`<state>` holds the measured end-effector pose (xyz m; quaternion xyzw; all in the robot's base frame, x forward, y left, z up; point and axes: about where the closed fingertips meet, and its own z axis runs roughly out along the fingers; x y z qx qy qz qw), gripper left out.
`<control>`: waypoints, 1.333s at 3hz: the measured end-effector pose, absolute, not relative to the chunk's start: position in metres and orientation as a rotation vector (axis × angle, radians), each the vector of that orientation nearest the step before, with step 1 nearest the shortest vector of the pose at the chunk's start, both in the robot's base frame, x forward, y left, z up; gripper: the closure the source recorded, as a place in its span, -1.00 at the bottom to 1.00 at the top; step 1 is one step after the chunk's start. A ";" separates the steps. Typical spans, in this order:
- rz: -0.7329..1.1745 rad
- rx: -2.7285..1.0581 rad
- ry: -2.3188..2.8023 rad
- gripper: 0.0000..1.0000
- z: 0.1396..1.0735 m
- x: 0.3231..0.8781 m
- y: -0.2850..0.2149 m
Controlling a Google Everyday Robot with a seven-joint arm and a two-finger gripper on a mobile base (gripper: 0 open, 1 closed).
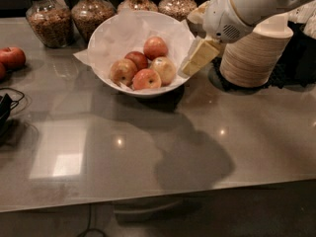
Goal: Pick apple from white bowl
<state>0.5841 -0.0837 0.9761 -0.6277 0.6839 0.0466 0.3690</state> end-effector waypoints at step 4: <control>0.074 -1.636 1.662 -0.18 0.956 0.628 -0.041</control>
Offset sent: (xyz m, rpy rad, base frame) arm 0.0371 0.0424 -0.0072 -0.0131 -0.0686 0.0589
